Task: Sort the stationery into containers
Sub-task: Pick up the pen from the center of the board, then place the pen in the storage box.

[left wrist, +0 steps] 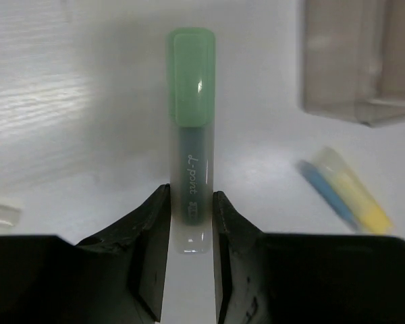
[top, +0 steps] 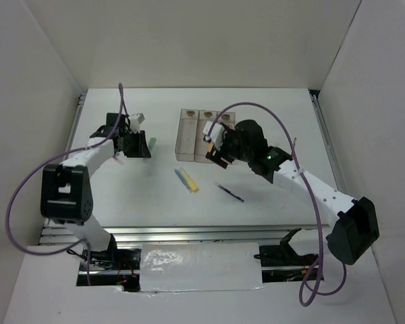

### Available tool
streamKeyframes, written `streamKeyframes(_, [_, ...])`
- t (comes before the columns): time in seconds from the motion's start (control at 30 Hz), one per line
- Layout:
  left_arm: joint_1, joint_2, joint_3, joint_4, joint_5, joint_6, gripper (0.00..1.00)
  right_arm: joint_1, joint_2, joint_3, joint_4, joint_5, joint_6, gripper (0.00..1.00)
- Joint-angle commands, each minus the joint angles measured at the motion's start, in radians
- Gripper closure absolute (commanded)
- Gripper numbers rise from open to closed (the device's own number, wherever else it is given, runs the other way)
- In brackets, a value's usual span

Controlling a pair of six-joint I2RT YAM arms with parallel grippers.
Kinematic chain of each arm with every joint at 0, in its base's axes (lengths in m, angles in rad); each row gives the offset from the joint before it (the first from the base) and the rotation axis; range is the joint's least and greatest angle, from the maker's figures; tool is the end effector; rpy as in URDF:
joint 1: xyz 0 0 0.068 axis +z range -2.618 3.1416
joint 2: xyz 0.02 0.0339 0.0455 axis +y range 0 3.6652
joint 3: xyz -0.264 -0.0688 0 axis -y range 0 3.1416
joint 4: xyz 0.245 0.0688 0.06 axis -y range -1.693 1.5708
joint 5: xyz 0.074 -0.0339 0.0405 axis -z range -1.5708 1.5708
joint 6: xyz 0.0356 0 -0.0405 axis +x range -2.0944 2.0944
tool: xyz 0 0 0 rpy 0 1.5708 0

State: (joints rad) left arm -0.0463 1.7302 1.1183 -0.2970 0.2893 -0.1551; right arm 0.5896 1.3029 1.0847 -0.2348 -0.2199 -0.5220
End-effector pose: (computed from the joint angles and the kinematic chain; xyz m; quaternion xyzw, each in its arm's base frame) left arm 0.3625 -0.0270 0.1972 -0.0041 0.9370 -0.1680 0.3062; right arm 0.2451 0.1733 0.3260 -0.4941 0.6852 0.1108 0.5236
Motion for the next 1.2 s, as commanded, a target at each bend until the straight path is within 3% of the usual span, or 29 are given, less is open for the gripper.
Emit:
streamKeyframes(0.0, [-0.001, -0.228, 0.006, -0.114, 0.272, 0.028, 1.00, 0.079, -0.076, -0.063, 0.195, -0.041, -0.337, 0.24])
streamKeyframes(0.13, [-0.026, -0.357, 0.018, -0.259, 0.433, 0.048, 1.00, 0.154, -0.041, -0.072, 0.230, -0.061, -0.498, 0.24])
streamKeyframes(0.33, [-0.089, -0.420, 0.014, -0.434, 0.491, 0.100, 1.00, 0.245, 0.050, -0.025, 0.344, -0.081, -0.616, 0.25])
streamKeyframes(0.8, [-0.155, -0.445, 0.043, -0.496, 0.544, 0.089, 0.99, 0.381, 0.133, -0.063, 0.322, -0.139, -0.866, 0.29])
streamKeyframes(1.07, [-0.171, -0.439, 0.054, -0.482, 0.550, 0.078, 0.96, 0.389, 0.202, -0.040, 0.290, -0.139, -0.923, 0.47])
streamKeyframes(1.17, [-0.171, -0.439, 0.066, -0.482, 0.545, 0.077, 0.96, 0.389, 0.219, -0.019, 0.252, -0.115, -0.931, 0.73])
